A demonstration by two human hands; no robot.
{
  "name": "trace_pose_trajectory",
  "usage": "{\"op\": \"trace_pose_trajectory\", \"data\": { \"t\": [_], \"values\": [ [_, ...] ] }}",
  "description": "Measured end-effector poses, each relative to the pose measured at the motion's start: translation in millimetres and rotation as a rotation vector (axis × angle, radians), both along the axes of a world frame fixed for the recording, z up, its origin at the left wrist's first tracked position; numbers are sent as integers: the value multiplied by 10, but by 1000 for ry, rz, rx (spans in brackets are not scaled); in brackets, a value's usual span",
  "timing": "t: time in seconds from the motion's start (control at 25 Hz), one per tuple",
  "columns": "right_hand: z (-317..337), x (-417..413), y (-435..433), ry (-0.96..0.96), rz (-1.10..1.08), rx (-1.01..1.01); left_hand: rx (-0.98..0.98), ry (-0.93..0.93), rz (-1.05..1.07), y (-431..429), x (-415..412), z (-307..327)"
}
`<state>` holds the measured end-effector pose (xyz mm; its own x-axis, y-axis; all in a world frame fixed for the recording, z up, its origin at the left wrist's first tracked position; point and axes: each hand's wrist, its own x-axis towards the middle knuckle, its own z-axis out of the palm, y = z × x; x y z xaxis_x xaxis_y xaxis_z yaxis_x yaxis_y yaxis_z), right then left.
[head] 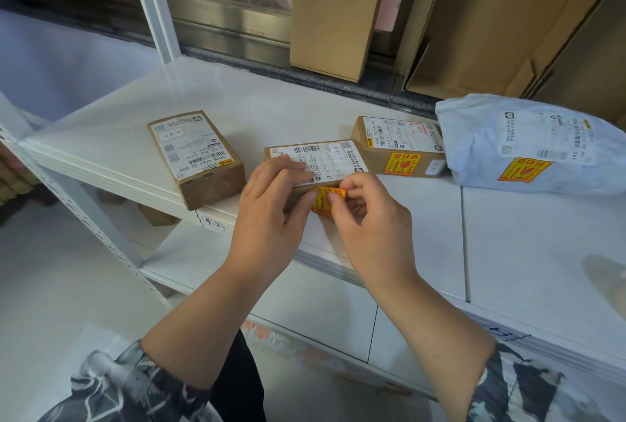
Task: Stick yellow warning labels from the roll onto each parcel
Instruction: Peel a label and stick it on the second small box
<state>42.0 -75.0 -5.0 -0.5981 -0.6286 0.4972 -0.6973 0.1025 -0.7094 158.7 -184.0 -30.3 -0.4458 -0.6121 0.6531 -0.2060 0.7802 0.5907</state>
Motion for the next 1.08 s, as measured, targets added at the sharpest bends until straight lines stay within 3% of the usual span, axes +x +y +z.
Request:
{"op": "trace_pose_trajectory", "data": {
  "t": [1.08],
  "values": [
    [-56, -73, -57, 82, -41, 15, 7, -3, -18, -14, 15, 15]
  ]
}}
